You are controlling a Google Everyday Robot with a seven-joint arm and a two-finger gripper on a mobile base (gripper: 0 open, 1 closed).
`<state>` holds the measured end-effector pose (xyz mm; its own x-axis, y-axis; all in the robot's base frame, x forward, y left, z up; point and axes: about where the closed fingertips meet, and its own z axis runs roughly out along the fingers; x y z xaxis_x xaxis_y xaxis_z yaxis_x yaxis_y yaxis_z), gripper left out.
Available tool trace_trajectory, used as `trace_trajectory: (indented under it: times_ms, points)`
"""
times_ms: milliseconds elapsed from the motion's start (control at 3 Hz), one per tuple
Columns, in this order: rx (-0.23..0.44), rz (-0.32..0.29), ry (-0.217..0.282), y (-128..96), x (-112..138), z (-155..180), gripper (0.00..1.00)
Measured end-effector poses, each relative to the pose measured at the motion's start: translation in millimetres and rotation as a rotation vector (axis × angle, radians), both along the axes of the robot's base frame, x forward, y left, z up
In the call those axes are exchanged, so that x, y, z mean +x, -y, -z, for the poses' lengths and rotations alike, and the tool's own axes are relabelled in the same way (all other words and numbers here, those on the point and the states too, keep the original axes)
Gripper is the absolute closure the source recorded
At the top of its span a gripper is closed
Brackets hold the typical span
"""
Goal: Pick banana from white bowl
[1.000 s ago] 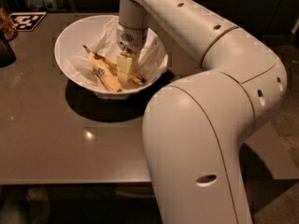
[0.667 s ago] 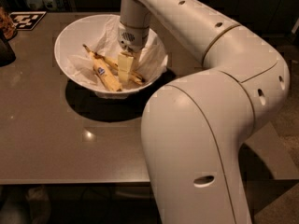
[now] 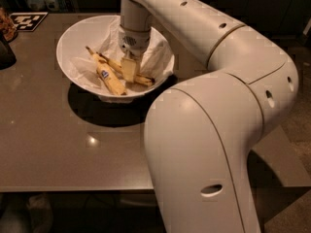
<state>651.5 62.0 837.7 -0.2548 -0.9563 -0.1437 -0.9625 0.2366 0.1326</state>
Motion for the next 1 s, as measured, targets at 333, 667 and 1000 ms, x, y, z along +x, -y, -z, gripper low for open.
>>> trace_trajectory:
  times_ms: [333, 667, 1000]
  points:
    - [0.030, 0.000, 0.043, 0.4, 4.4, -6.1, 1.00]
    - [0.097, -0.002, 0.091, 26.2, -11.1, -40.4, 1.00]
    - [0.115, -0.014, 0.133, 52.3, -35.9, -79.8, 1.00]
